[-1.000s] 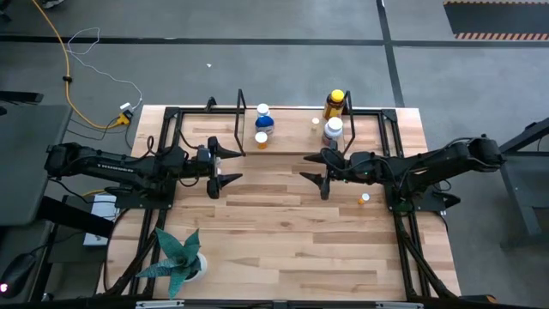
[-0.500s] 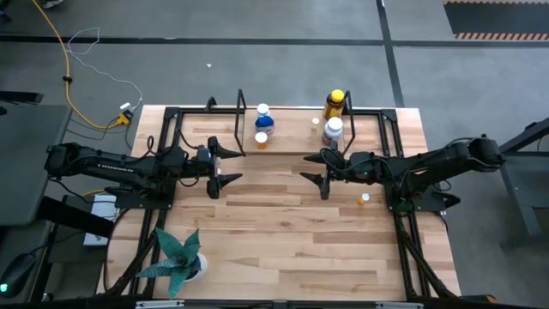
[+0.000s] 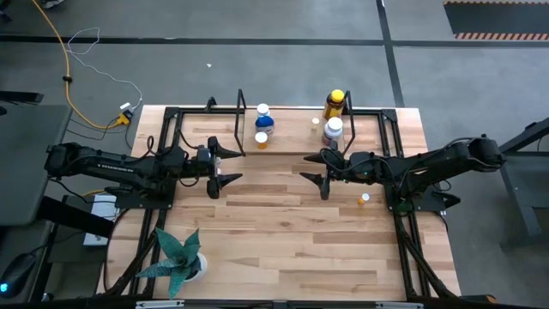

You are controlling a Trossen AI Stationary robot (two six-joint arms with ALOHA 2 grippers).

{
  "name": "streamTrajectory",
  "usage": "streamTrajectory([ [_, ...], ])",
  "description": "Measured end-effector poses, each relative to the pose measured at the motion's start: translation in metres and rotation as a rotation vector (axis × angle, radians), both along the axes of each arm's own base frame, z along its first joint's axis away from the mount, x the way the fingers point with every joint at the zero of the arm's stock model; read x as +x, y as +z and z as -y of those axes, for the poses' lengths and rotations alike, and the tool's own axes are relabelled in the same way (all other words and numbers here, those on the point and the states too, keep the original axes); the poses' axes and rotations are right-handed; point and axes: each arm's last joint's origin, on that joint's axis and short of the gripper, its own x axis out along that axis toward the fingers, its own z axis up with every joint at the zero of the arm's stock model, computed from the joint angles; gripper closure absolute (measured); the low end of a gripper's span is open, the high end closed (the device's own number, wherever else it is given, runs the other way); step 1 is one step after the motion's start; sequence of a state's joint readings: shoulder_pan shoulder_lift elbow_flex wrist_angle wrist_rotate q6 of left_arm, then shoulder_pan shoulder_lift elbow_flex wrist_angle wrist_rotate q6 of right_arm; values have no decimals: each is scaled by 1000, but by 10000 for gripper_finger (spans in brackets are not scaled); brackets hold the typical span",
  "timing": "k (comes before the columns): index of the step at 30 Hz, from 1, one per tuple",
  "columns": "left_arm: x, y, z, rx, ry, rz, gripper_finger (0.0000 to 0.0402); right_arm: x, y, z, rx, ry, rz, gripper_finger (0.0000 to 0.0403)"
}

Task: Pick and place medicine bottles onto shelf by color
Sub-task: Put the orange pill bottle on the shelf

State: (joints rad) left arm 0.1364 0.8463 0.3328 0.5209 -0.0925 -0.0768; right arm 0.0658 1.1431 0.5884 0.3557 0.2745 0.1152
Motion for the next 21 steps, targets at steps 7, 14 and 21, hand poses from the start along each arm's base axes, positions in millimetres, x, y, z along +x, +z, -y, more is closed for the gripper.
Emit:
streamTrajectory([
  [7, 0, 0, 0, -10, 0, 2, 80, 0, 0, 0, 19, -3, 4, 155],
  [14, 0, 0, 0, -16, 0, 4, 80, 0, -1, 0, 80, -16, 5, 155],
  [21, 0, 0, 0, -16, 0, 4, 80, 0, -2, 0, 82, -17, -5, 155],
])
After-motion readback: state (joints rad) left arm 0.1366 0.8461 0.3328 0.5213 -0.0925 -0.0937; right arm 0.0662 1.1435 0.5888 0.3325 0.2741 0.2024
